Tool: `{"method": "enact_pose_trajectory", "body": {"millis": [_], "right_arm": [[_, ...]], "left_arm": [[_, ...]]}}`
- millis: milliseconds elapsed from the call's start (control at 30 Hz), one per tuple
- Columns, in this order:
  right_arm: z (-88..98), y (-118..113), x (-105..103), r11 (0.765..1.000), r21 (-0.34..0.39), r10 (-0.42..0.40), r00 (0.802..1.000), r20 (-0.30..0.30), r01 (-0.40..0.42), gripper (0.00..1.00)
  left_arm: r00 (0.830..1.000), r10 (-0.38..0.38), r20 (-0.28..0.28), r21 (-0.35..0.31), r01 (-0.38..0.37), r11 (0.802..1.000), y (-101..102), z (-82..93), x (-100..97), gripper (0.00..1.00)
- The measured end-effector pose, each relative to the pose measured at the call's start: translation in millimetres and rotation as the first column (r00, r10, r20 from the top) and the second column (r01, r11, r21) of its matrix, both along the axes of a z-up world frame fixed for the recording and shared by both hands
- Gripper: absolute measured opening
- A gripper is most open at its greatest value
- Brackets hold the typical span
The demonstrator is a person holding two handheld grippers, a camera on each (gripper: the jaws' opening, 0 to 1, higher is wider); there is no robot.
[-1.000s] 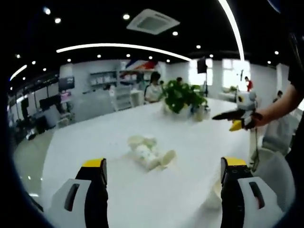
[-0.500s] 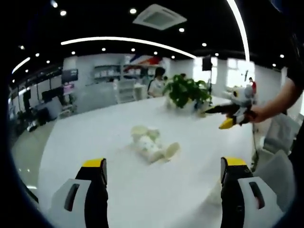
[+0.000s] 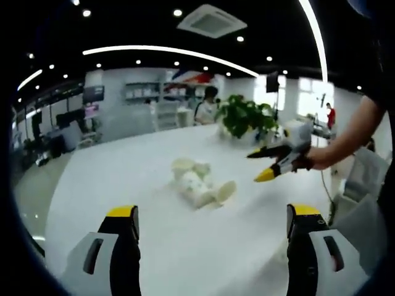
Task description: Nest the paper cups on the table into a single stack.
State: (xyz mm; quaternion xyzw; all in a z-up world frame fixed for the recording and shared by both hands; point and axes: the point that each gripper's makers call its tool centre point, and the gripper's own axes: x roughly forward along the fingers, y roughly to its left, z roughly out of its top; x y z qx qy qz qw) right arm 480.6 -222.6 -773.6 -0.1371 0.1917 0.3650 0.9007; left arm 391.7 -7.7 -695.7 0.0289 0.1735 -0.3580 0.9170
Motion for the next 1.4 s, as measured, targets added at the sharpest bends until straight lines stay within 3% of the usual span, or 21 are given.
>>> {"method": "enact_pose_trajectory", "body": {"millis": [700, 1033, 1400], "right_arm": [[-27.5, 26.8, 20.4, 0.992, -0.097, 0.077, 0.997, -0.017, -0.079, 0.40], [-34.9, 28.4, 25.2, 0.991, -0.097, 0.091, 0.995, -0.042, -0.094, 0.31], [-44.0, 40.2, 22.4, 0.985, -0.096, 0.137, 0.988, -0.067, -0.144, 0.15]], "left_arm": [[0.999, 0.027, -0.046, 0.014, -0.027, 1.000, 9.7, -15.5, -1.9, 0.99], [0.997, 0.038, -0.064, 0.007, -0.038, 0.999, 11.6, -23.0, -4.5, 0.99], [0.996, 0.056, -0.070, 0.016, -0.055, 0.998, 19.8, -25.7, -7.4, 0.99]]}}
